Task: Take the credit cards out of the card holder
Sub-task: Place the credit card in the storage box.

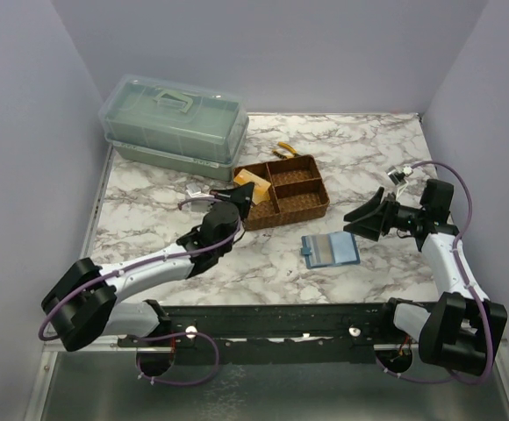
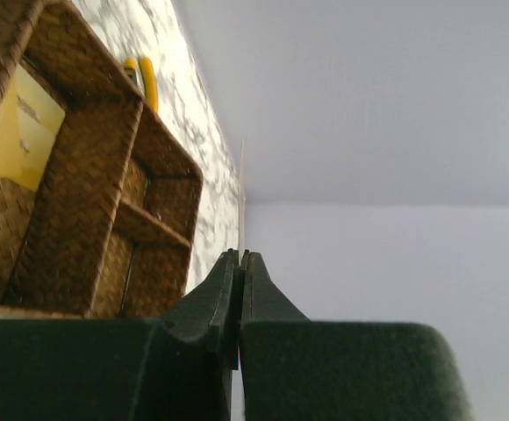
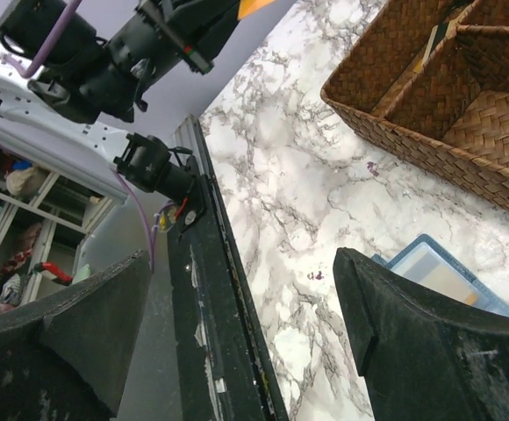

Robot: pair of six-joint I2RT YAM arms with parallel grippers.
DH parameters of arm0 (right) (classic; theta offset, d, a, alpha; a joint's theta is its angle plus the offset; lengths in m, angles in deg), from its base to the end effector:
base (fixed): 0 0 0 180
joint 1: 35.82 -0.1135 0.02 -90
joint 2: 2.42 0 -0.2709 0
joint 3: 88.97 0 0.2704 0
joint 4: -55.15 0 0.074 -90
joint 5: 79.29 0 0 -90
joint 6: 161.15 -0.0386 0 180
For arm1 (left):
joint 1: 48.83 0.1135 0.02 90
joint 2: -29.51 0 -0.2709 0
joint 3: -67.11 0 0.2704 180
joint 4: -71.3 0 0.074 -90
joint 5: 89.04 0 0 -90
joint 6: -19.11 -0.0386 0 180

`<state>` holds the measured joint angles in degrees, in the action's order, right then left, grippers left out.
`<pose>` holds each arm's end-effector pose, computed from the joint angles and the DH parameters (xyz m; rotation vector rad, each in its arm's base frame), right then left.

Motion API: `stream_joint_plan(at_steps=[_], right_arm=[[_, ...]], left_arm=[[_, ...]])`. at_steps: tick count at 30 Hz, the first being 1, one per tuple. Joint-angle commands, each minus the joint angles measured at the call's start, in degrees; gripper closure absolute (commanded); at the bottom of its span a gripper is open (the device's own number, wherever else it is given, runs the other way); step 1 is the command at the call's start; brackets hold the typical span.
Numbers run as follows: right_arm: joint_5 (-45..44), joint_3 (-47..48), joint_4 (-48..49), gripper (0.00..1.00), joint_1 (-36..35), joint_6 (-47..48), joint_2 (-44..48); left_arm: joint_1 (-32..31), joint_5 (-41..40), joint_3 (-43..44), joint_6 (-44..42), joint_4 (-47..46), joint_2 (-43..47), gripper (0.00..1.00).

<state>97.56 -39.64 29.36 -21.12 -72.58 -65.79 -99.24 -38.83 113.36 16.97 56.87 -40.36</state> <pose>0.2220 -0.0184 0.2413 -0.5017 1.7693 1.4898 0.1955 -0.1976 0.2430 -1.0804 1.4954 -1.1751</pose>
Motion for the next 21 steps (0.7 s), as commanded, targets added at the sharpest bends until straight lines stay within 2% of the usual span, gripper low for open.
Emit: stream_joint_plan(at_steps=[1, 9, 21], right_arm=[[-0.6, 1.45, -0.78, 0.07, 0.17, 0.84, -0.03], [-0.89, 1.62, -1.52, 0.07, 0.2, 0.86, 0.19], [-0.91, 1.87, -2.06, 0.07, 0.15, 2.69, 0.58]], left_arm=[[3.03, -6.15, 5.05, 7.65, 9.9, -5.67, 1.0], [5.09, -8.45, 12.77, 11.11, 8.89, -16.51, 1.0], [5.07, -12.57, 15.39, 19.58, 8.44, -26.17, 1.0]])
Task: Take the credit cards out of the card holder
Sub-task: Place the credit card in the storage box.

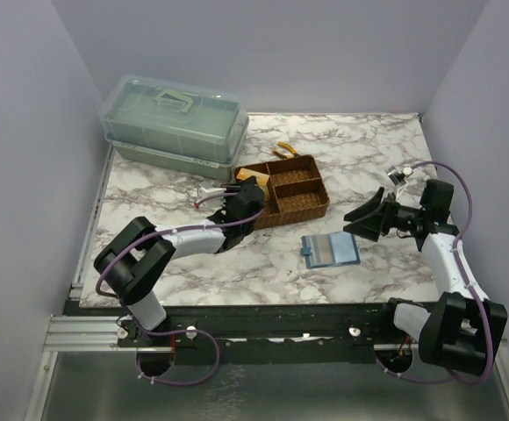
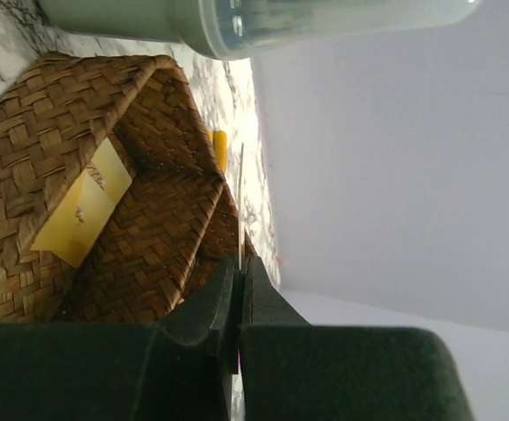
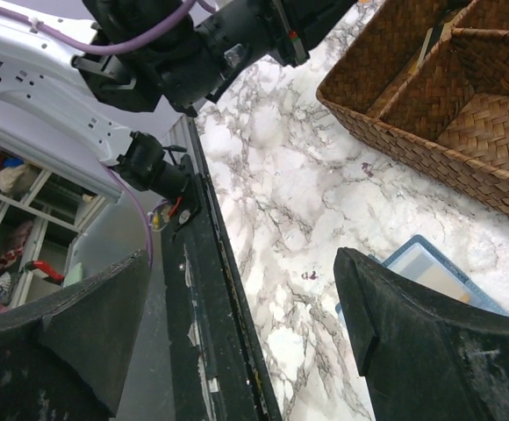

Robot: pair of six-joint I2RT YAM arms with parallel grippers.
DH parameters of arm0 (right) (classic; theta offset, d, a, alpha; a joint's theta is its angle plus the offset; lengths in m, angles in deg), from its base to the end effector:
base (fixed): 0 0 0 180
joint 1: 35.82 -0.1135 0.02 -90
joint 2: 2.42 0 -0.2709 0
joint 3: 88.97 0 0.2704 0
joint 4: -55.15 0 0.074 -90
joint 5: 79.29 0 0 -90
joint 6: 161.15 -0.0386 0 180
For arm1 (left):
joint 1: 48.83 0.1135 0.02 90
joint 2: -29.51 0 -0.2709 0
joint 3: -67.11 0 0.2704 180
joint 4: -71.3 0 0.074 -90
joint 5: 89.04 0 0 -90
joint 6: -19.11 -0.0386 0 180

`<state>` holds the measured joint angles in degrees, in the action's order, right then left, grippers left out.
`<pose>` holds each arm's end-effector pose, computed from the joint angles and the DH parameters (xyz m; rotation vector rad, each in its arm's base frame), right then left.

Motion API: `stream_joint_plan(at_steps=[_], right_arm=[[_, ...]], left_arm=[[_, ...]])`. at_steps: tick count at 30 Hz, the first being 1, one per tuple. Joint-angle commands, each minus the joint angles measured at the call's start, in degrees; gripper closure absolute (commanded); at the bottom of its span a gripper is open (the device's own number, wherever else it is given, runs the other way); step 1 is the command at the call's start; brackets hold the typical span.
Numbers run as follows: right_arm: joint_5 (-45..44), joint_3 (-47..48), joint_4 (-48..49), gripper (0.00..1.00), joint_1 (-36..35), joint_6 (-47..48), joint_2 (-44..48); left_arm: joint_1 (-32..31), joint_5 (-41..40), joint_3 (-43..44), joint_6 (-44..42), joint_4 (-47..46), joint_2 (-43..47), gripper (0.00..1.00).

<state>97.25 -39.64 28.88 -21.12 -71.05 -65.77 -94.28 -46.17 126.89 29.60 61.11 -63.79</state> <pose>0.2217 -0.0183 0.2408 -0.5145 1.7639 1.4718 0.2679 -0.2318 0.1949 -1.3464 1.4175 -0.9418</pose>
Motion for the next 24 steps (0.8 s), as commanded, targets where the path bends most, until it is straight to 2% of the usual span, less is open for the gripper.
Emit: stream_joint_plan(at_steps=[1, 13, 16, 24], right_arm=[[-0.6, 1.85, -1.65, 0.07, 0.24, 1.25, 0.52], [-0.67, 2.07, -2.19, 0.07, 0.24, 1.66, 0.67], [-0.61, 2.09, -2.19, 0.07, 0.25, 1.67, 0.64], [-0.59, 2.19, -2.45, 0.07, 0.34, 1.84, 0.69]], left_arm=[[0.12, -5.31, 2.21, 7.15, 4.2, -3.41, 1.0], [0.19, -6.6, 3.26, 11.57, 4.95, -10.48, 1.0], [0.26, -6.67, 3.56, 12.25, 5.46, -11.59, 0.96], [0.78, -6.29, 4.33, 12.79, 5.95, -13.94, 0.92]])
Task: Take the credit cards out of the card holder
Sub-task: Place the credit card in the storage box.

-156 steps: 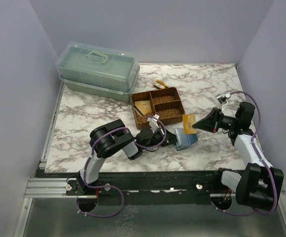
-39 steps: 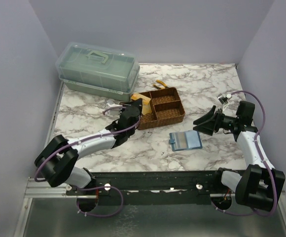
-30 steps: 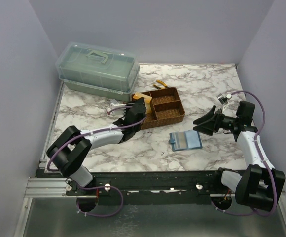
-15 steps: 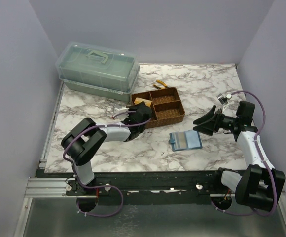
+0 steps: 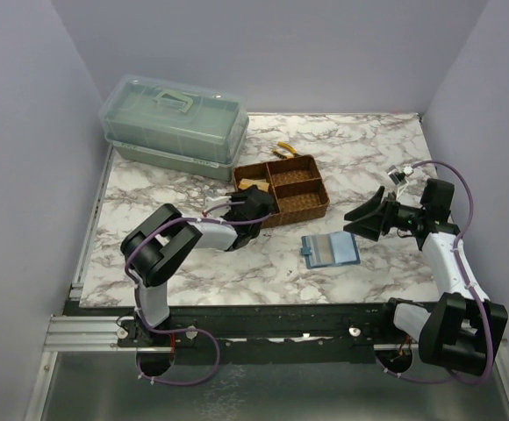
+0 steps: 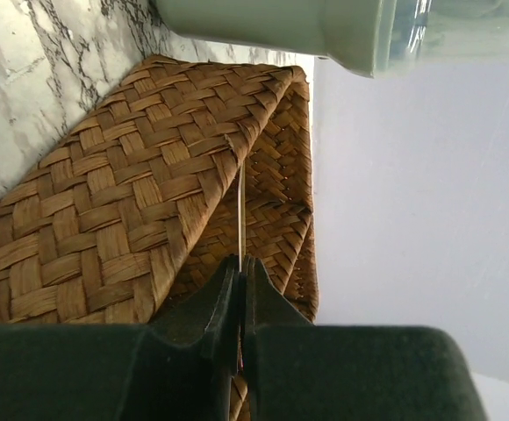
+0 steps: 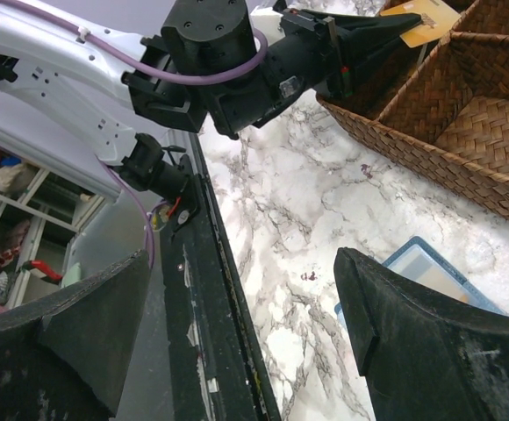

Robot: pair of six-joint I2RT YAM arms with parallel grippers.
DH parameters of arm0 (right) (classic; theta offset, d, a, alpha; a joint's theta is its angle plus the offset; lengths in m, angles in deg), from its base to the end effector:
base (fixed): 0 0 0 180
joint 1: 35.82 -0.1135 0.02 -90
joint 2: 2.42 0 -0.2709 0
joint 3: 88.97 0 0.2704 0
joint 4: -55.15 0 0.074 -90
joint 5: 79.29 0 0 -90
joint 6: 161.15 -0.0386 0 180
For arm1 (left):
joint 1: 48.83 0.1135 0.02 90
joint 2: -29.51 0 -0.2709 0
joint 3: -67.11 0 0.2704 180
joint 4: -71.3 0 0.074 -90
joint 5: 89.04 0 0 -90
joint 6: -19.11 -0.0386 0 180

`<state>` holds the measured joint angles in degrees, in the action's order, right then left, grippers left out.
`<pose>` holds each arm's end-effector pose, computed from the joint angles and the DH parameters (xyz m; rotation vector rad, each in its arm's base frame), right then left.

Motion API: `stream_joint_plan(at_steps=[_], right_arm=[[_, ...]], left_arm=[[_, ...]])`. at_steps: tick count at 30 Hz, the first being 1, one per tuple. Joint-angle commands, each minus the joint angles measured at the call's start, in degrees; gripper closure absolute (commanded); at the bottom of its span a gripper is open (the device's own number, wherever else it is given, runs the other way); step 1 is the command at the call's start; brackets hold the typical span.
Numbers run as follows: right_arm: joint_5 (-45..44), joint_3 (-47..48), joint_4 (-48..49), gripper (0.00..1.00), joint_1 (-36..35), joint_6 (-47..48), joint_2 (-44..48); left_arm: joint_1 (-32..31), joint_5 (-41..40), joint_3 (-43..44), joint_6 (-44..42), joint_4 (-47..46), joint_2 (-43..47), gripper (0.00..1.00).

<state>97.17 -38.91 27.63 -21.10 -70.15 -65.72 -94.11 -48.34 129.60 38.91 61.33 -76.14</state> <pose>0.2219 -0.0185 0.2437 -0.5200 1.7615 1.4650 0.2835 -0.2447 0.1351 -1.4689 1.4088 -0.8475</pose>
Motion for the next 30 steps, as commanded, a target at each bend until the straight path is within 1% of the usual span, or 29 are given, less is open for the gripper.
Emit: stream_joint_plan(at_steps=[1, 3, 6, 9, 11, 13, 16, 17, 18, 19, 21, 23, 28, 30], right_arm=[[-0.5, 1.5, -1.21, 0.07, 0.31, 0.94, 0.64], [-0.42, 1.53, -1.21, 0.06, 0.33, 0.95, 0.71], [-0.34, 1.53, -1.29, 0.06, 0.53, 0.94, 0.66], [-0.07, 1.67, -1.3, 0.06, 0.73, 0.94, 0.76], [-0.02, 1.69, -1.3, 0.06, 0.79, 0.94, 0.81], [0.09, 1.63, -1.3, 0.06, 0.83, 0.94, 0.86], [0.11, 1.69, -1.3, 0.06, 0.87, 0.94, 0.91], [0.12, 1.7, -1.31, 0.06, 0.88, 0.94, 0.98], [0.12, 1.68, -1.3, 0.06, 0.85, 0.98, 1.01], [0.12, 1.63, -1.3, 0.06, 0.92, 1.03, 1.0], [0.17, 1.62, -1.3, 0.06, 0.99, 1.03, 0.99], [0.12, 1.67, -1.3, 0.06, 0.92, 1.09, 0.99], [0.11, 1.83, -1.88, 0.06, 0.92, 1.91, 1.1], [0.1, 1.85, -2.15, 0.06, 0.97, 2.35, 1.19]], left_arm=[[0.71, -4.07, 1.8, 3.29, 5.78, -1.89, 0.9], [0.95, -3.97, 1.92, 3.32, 5.76, -2.14, 0.86], [1.36, -3.18, 2.05, 3.23, 5.74, -2.4, 0.77], [1.51, -2.1, 2.07, 2.81, 5.71, -2.06, 0.63], [1.59, -1.35, 2.02, 1.92, 5.73, -1.38, 0.58], [1.58, -0.56, 1.79, 1.06, 5.69, -0.44, 0.54], [1.53, 0.83, 0.98, -0.09, 5.81, 1.63, 0.45], [1.54, 1.21, 0.62, -0.47, 5.78, 2.46, 0.41], [1.49, 1.56, 0.19, -0.91, 5.78, 3.36, 0.38], [1.47, 1.97, -0.17, -1.4, 5.86, 4.35, 0.32], [1.42, 2.86, -0.79, -3.21, 5.84, 6.52, 0.29], [1.3, 3.88, -1.33, -5.24, 5.92, 9.06, 0.23], [1.32, 8.74, -3.56, -11.66, 5.53, 14.91, 0.02], [1.42, 11.48, -5.3, -15.59, 3.67, 17.53, 0.01]])
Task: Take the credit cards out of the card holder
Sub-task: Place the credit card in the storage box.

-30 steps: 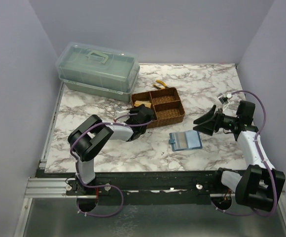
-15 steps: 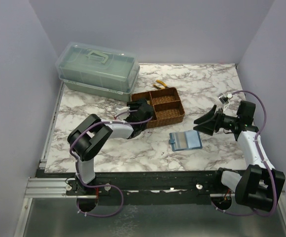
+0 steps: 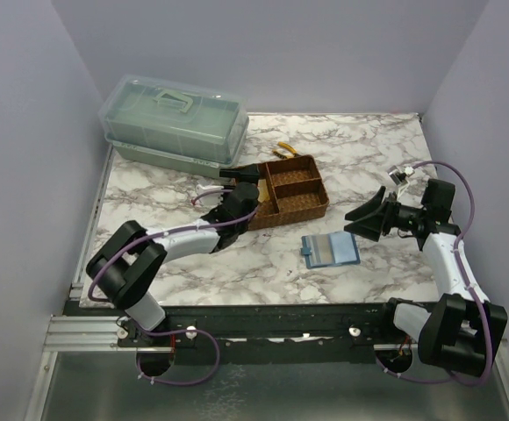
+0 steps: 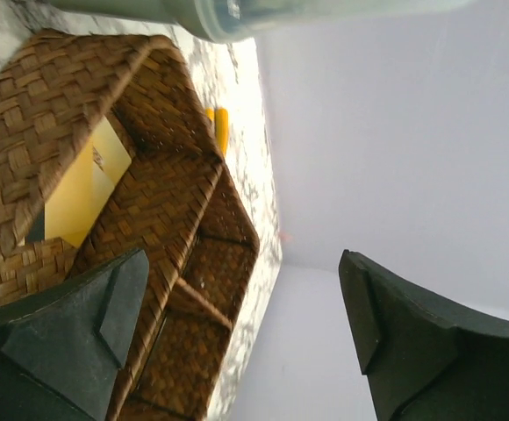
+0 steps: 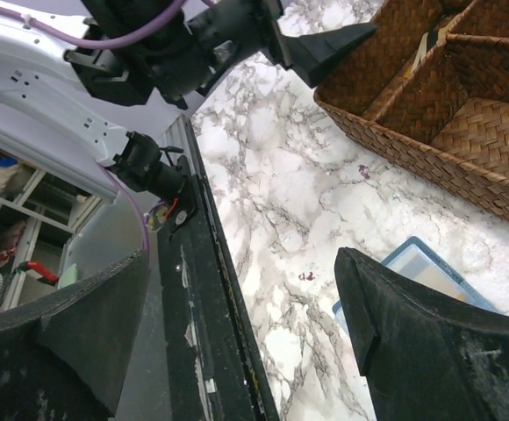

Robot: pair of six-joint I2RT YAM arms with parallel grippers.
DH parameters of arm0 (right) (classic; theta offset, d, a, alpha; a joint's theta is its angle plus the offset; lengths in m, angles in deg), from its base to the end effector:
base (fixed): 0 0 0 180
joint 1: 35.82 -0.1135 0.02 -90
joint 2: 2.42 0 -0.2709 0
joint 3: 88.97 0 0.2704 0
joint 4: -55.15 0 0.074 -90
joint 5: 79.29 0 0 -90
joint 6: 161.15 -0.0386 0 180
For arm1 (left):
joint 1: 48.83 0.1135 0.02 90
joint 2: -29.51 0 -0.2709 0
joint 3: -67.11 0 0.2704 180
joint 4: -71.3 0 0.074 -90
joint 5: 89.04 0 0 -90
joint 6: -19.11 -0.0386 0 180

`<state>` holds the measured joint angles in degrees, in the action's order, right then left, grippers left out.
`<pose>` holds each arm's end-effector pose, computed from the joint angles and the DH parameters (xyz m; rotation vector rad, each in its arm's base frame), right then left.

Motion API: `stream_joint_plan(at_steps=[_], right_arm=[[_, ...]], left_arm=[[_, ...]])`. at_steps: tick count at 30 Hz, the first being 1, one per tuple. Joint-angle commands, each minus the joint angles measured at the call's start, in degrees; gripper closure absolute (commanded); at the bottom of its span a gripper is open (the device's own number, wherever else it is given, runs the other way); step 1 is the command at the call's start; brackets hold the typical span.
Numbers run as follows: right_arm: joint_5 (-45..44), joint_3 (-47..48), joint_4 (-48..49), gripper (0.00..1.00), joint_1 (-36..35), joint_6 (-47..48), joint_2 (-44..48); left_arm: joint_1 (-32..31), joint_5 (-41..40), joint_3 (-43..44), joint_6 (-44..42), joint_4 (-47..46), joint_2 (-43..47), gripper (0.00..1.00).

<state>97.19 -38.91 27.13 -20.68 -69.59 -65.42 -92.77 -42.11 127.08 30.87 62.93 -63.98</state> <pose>0.2207 -0.0198 0.2443 -0.5184 1.7585 1.4560 0.2735 -0.2270 0.1911 -1.3688 1.4687 -0.9554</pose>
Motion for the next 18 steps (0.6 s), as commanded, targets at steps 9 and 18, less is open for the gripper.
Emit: stream_joint_plan(at_steps=[9, 18], right_arm=[[0.1, 3.61, -7.08, 0.06, 0.54, 8.12, 0.87], [-0.41, 4.69, -11.34, 0.05, 0.85, 14.6, 3.96]], left_arm=[[2.21, 20.16, -24.73, -19.11, -24.92, 20.18, 0.01], [9.76, 37.75, -33.31, -27.08, -18.77, 40.35, 0.01]])
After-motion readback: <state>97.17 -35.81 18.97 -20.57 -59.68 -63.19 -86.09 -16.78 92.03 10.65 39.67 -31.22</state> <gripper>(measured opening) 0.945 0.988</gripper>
